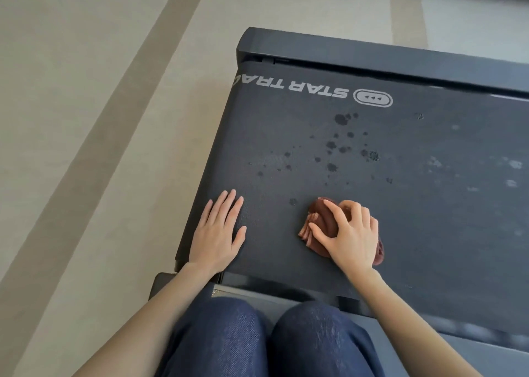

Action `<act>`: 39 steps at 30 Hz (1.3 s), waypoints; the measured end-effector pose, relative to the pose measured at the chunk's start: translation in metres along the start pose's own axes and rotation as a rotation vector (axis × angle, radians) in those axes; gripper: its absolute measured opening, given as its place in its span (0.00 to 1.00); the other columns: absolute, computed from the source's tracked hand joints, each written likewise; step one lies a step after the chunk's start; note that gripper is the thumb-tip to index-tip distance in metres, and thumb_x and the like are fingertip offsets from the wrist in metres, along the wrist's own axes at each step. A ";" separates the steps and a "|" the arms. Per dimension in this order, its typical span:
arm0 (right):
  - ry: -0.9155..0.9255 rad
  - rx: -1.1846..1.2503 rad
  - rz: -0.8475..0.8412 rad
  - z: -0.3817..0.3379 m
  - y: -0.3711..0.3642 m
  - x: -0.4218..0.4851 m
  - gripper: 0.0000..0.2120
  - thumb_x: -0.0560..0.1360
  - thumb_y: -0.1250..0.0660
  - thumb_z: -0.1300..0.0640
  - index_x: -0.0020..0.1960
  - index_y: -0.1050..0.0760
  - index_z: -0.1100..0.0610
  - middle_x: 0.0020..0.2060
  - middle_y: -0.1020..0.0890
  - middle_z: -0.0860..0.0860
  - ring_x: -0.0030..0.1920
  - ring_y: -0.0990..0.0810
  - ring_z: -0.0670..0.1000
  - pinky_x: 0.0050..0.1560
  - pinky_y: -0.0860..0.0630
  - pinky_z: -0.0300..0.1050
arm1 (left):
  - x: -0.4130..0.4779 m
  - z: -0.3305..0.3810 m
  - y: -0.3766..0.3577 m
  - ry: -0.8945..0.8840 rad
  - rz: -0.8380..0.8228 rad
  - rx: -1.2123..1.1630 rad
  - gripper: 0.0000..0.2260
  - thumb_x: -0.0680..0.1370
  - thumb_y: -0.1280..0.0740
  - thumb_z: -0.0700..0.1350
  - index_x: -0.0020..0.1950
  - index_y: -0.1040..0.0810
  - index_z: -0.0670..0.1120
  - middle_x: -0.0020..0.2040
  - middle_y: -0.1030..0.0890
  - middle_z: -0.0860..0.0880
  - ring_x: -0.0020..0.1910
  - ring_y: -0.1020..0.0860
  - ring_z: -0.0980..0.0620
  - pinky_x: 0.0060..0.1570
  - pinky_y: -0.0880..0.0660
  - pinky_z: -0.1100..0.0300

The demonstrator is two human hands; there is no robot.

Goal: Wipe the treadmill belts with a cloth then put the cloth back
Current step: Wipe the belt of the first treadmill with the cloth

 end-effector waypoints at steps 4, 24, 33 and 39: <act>0.037 -0.014 0.041 -0.008 -0.010 0.018 0.23 0.70 0.38 0.35 0.55 0.20 0.49 0.49 0.23 0.52 0.49 0.25 0.56 0.50 0.30 0.52 | 0.001 -0.001 -0.002 0.010 -0.015 -0.002 0.26 0.79 0.50 0.55 0.75 0.41 0.46 0.76 0.41 0.46 0.75 0.45 0.48 0.73 0.45 0.48; 0.249 0.028 0.003 -0.043 -0.017 0.010 0.22 0.69 0.36 0.36 0.52 0.20 0.51 0.47 0.23 0.53 0.46 0.25 0.58 0.44 0.29 0.51 | 0.000 -0.006 -0.001 -0.023 0.026 -0.025 0.27 0.78 0.49 0.55 0.75 0.40 0.46 0.76 0.40 0.47 0.75 0.45 0.50 0.74 0.49 0.51; 0.188 -0.010 0.106 -0.080 -0.055 0.092 0.18 0.70 0.35 0.38 0.48 0.20 0.51 0.44 0.23 0.53 0.44 0.25 0.57 0.43 0.31 0.51 | 0.000 -0.005 -0.004 -0.005 0.053 -0.059 0.27 0.78 0.49 0.56 0.75 0.39 0.47 0.75 0.39 0.47 0.75 0.44 0.49 0.73 0.45 0.49; 0.206 -0.035 0.102 -0.094 -0.076 0.141 0.19 0.70 0.36 0.37 0.48 0.20 0.51 0.45 0.23 0.54 0.44 0.25 0.58 0.44 0.30 0.52 | 0.003 -0.007 -0.009 -0.006 0.069 -0.079 0.27 0.78 0.48 0.56 0.75 0.39 0.47 0.75 0.39 0.48 0.75 0.44 0.49 0.73 0.44 0.49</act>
Point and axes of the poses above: each hand's wrist, its own x-axis towards the middle knuckle, its own y-axis out of the back of the hand, z = x × y, the point moved 2 cm from there along x, towards the middle knuckle
